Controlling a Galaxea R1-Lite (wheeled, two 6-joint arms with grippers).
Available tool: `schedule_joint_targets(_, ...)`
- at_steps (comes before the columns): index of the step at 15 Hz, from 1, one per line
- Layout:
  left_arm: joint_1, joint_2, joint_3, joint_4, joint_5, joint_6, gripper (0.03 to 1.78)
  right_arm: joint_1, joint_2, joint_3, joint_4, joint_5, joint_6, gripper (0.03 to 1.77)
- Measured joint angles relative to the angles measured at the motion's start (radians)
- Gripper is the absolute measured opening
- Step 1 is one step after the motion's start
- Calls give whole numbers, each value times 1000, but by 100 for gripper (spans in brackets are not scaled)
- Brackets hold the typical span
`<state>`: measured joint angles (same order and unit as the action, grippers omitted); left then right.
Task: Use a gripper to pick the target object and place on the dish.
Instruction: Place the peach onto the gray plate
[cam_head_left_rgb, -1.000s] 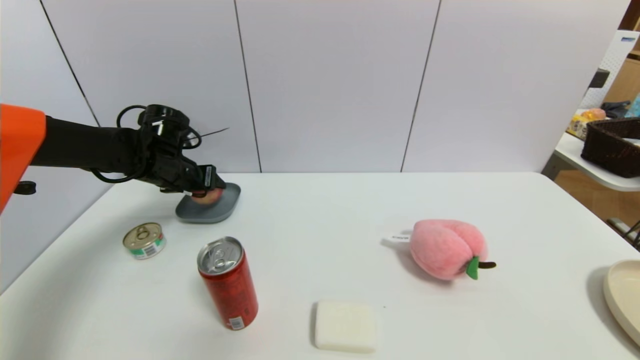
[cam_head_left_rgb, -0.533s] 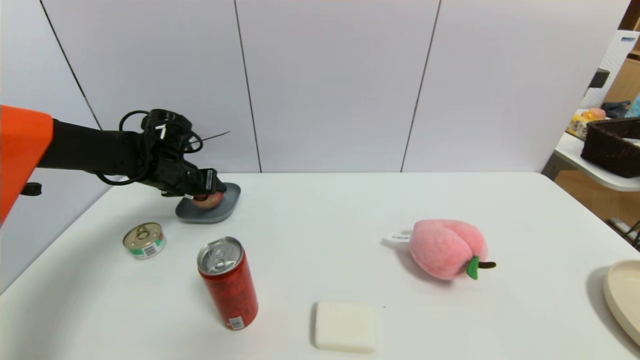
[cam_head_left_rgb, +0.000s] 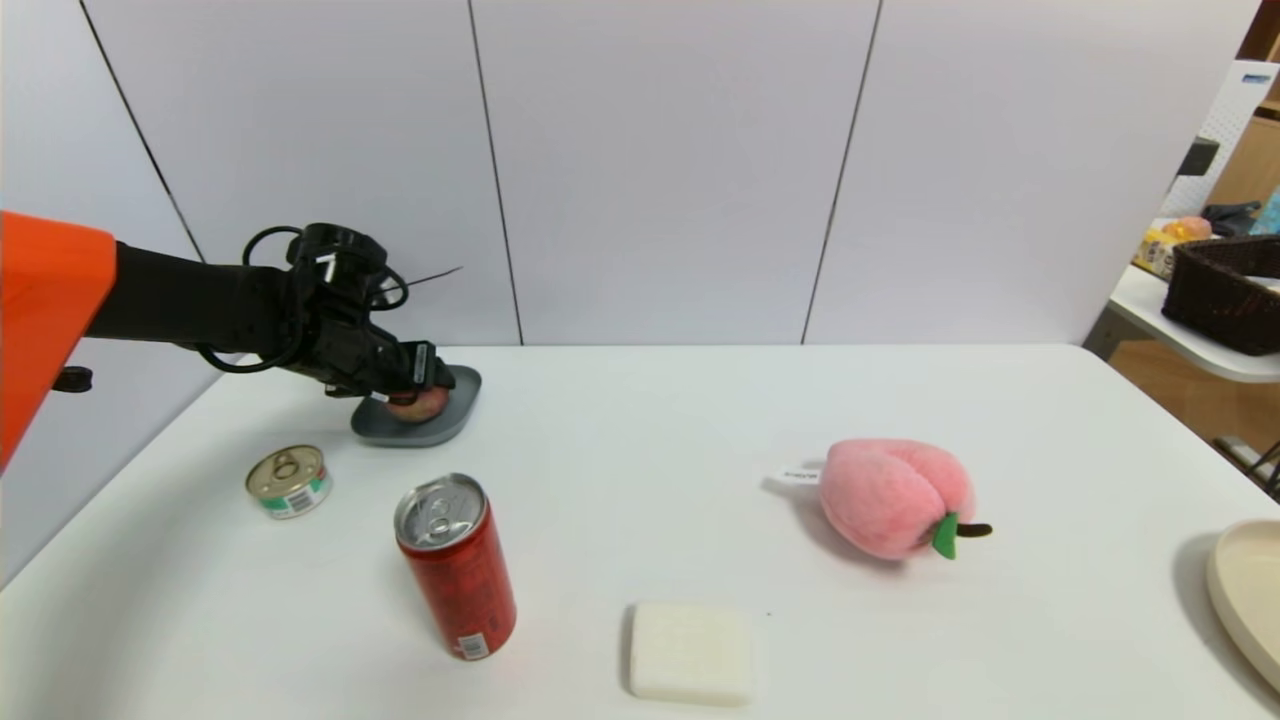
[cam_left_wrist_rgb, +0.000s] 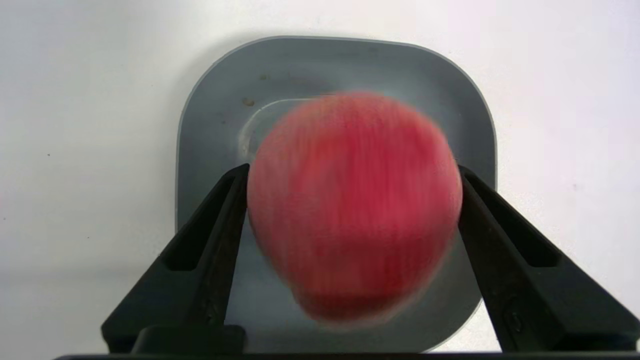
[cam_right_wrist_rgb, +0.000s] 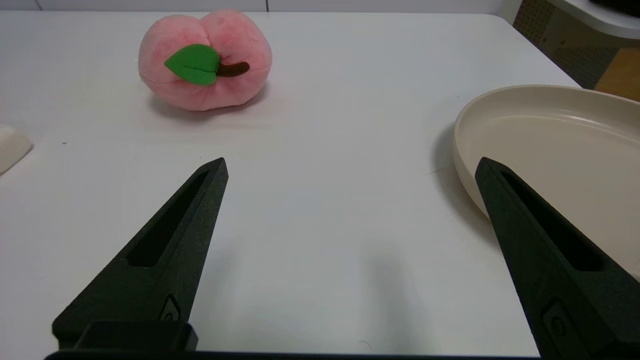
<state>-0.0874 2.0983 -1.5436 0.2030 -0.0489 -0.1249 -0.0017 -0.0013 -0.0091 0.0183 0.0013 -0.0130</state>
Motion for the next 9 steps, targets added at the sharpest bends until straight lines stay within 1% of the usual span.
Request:
schedule_joint_targets(3, 0, 0, 0, 0, 0, 0, 148, 0, 0, 0, 0, 0, 0, 171)
schedule_joint_targets(9, 0, -23, 3, -4, 3, 0, 160, 0, 0, 0, 0, 0, 0, 171)
